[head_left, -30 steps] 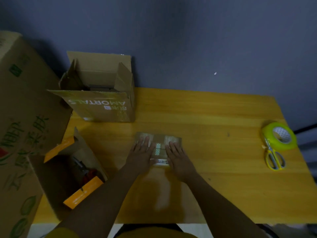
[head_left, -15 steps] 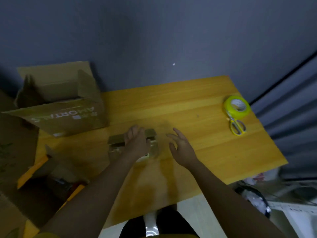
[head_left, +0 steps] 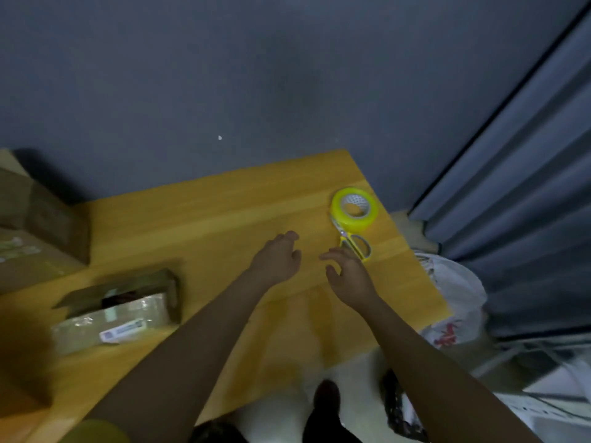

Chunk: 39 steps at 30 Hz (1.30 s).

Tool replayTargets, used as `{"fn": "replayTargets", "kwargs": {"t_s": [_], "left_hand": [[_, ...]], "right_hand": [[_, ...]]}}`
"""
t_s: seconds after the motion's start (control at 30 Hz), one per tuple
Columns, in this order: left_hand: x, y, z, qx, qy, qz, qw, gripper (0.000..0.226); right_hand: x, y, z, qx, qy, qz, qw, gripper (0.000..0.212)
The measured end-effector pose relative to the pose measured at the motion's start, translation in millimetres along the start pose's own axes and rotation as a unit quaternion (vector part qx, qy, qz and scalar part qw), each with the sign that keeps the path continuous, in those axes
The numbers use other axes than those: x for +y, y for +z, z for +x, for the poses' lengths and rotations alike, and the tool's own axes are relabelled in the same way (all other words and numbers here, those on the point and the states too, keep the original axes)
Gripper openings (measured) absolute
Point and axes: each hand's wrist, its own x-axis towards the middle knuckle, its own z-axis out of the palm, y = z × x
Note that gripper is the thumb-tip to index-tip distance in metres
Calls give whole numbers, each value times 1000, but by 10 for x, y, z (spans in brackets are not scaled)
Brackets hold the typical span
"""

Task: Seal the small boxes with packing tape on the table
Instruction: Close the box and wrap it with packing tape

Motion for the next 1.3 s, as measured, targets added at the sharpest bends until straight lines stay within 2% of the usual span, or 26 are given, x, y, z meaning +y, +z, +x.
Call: {"fn": "replayTargets", "kwargs": {"t_s": [0.17, 0.37, 0.43, 0.53, 0.6, 0.7, 0.8, 0.9, 0.97, 1.0, 1.07, 1.17, 1.23, 1.3], "left_hand": [[424, 297, 298, -12, -20, -20, 1000, 43], [462, 475, 618, -28, -46, -32, 998, 41], [417, 534, 773, -30, -46, -32, 998, 40], [363, 608, 1015, -29, -43, -29, 998, 41], [337, 634, 1181, -19, -38, -22, 999, 43], [375, 602, 1420, 21, -13, 13, 1000, 46], [502, 523, 1674, 67, 25, 92, 993, 53], [622, 484, 1988, 36, 102, 263, 959, 56], [654, 421, 2157, -21, 165, 383, 908, 49], [663, 391, 2241, -53, 186, 423, 885, 46], [682, 330, 2334, -91, 196, 460, 861, 44], [659, 324, 2407, -76, 203, 472, 855, 37], [613, 397, 2443, -24, 236, 503, 831, 26], [656, 433, 2437, 4, 237, 488, 840, 16]], "right_hand": [[642, -349, 212, -34, 0, -2, 999, 21], [928, -399, 534, -68, -2, -49, 996, 11], [1047, -324, 642, -83, 0, -85, 993, 18], [1214, -166, 734, -87, 37, -121, 988, 45], [1271, -78, 782, -66, 44, -144, 986, 52], [1300, 34, 866, -24, 35, -182, 982, 42], [1329, 68, 936, -29, 42, -210, 976, 38], [1376, 29, 1008, -39, 17, -241, 970, 35], [1397, -29, 1029, -63, -14, -239, 969, 43], [1427, -78, 1038, -73, -26, -236, 969, 45], [1459, -207, 1055, -90, -31, -228, 969, 46], [1531, -375, 1139, -116, -46, -251, 960, 43], [1541, -458, 1191, -116, -68, -266, 954, 38], [1567, -502, 1241, -87, -118, -268, 952, 32]]}}
